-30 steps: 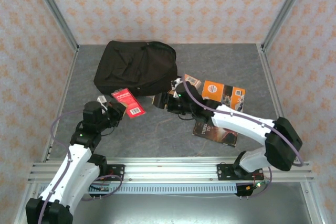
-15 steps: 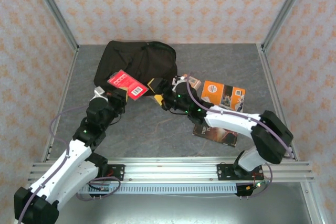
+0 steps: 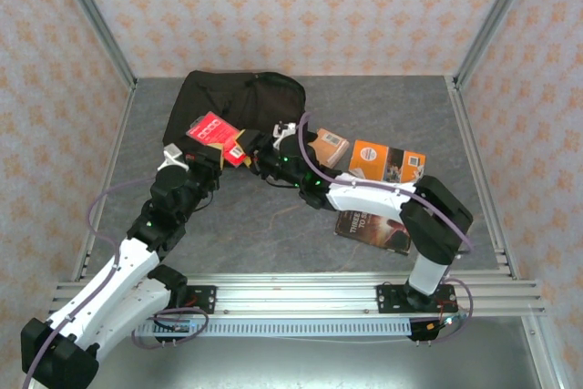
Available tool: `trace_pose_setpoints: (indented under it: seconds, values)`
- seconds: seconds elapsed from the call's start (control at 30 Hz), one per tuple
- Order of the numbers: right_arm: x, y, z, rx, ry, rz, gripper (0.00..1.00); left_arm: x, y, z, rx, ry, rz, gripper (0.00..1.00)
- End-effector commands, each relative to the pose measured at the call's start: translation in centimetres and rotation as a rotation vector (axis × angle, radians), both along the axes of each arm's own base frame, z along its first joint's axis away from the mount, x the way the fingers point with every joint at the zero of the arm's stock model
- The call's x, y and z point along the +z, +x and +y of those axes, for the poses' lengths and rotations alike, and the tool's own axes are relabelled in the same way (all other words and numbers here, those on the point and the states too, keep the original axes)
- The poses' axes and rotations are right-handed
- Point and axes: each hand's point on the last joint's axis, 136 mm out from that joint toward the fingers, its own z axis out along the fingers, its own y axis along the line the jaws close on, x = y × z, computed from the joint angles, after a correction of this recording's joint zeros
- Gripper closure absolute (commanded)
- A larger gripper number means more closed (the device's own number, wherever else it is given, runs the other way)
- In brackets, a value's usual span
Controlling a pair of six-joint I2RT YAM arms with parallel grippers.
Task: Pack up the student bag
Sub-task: Pass the personal item, then open the student bag at the top-center of the table.
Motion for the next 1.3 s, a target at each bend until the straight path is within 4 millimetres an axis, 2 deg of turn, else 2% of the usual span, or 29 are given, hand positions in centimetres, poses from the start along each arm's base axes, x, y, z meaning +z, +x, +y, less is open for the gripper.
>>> trace_pose_setpoints:
  seconds: [0.0, 0.17, 0.27, 0.3, 0.4, 0.43, 0.5, 0.57, 0.67, 0.77, 0.87, 0.93, 1.07, 1.2, 1.27]
  values:
    - [1.9, 0.5, 0.7, -0.011, 0.045, -0.052, 0.69, 1.4, 0.0, 0.2, 0.012, 0.0, -0.051, 1.0]
    - [2.1, 0.7, 0.6, -0.021, 0.032, -0.064, 0.93, 1.0, -0.3, 0.1, -0.007, 0.052, -0.008, 1.0]
    - [1.8, 0.7, -0.4, -0.056, -0.024, -0.075, 0.98, 1.0, -0.5, -0.1, -0.025, 0.086, 0.005, 0.97]
    - [1.7, 0.7, -0.8, -0.068, -0.036, -0.078, 1.0, 1.1, -0.5, -0.3, -0.039, 0.102, 0.003, 0.89]
    - [1.7, 0.9, -2.5, -0.115, -0.067, -0.101, 1.0, 1.4, -0.5, -1.1, -0.097, 0.196, 0.021, 0.48]
    - [1.8, 1.0, -3.4, -0.132, -0.082, -0.11, 1.0, 1.4, -0.5, -1.2, -0.118, 0.245, 0.036, 0.39]
    - [1.7, 1.5, -5.8, -0.186, -0.118, -0.121, 1.0, 1.4, -0.5, -1.2, -0.152, 0.363, 0.078, 0.28]
    - [1.7, 2.2, -9.4, -0.26, -0.18, -0.13, 1.0, 2.2, 0.0, -1.9, -0.22, 0.497, 0.078, 0.24]
    - [1.8, 2.3, -15.3, -0.372, -0.348, -0.154, 1.0, 3.3, 1.9, -4.0, -0.361, 0.687, 0.085, 0.23]
    - [2.8, 1.5, -20.9, -0.468, -0.536, -0.215, 1.0, 2.9, 4.4, -5.6, -0.482, 0.885, 0.158, 0.26]
    - [4.8, 0.0, -26.5, -0.578, -0.667, -0.282, 1.0, 2.4, 7.4, -7.7, -0.579, 1.029, 0.182, 0.29]
    - [5.5, -1.2, -29.4, -0.631, -0.712, -0.303, 1.0, 1.9, 9.3, -9.4, -0.63, 1.111, 0.176, 0.29]
    - [6.5, -3.4, -33.1, -0.686, -0.766, -0.344, 1.0, 0.1, 12.8, -12.2, -0.719, 1.24, 0.2, 0.29]
    - [6.4, -4.9, -34.6, -0.68, -0.821, -0.358, 1.0, -2.9, 14.4, -15.2, -0.828, 1.305, 0.232, 0.33]
    - [6.2, -5.4, -35.0, -0.67, -0.844, -0.358, 1.0, -3.9, 14.9, -15.9, -0.846, 1.342, 0.244, 0.33]
